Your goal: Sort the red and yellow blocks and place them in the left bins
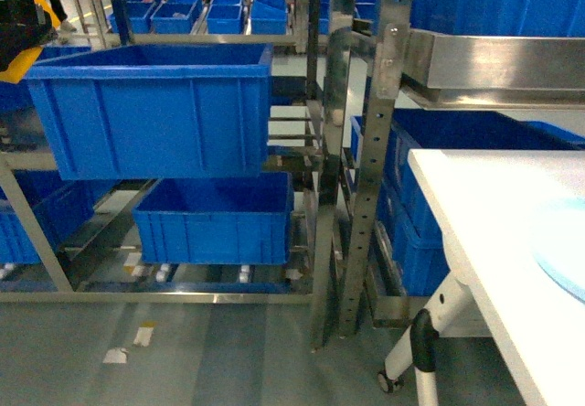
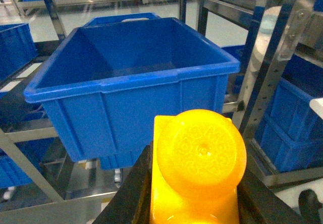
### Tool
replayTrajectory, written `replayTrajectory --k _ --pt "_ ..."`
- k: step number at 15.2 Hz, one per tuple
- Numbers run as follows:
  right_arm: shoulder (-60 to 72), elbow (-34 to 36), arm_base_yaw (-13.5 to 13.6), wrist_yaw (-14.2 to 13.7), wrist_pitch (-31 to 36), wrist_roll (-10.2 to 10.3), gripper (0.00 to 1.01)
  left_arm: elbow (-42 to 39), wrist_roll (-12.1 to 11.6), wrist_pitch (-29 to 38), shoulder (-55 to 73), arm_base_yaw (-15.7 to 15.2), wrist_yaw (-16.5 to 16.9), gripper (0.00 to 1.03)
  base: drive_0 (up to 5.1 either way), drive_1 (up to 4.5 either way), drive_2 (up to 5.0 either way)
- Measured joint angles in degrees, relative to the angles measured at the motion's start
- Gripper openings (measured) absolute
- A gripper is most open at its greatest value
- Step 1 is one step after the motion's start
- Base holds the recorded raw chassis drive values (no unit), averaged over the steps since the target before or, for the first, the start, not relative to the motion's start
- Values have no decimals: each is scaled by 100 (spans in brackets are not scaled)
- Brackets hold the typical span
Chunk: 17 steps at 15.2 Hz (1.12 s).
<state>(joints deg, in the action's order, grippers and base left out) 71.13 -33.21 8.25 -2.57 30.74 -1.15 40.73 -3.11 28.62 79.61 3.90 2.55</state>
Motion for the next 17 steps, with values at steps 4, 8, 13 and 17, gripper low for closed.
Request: replayTrajectory --k 4,8,13,17 --pt "2 2 0 0 -9 0 27 0 0 13 0 2 -2 28 -502 243 243" --pt "0 2 2 2 7 0 27 0 0 4 0 2 13 28 -494 251 251" --pt "0 2 0 0 -4 0 27 0 0 9 0 -9 0 28 -493 252 252" --pt "-2 2 0 0 11 0 27 -2 0 13 0 -9 -2 28 -493 252 252"
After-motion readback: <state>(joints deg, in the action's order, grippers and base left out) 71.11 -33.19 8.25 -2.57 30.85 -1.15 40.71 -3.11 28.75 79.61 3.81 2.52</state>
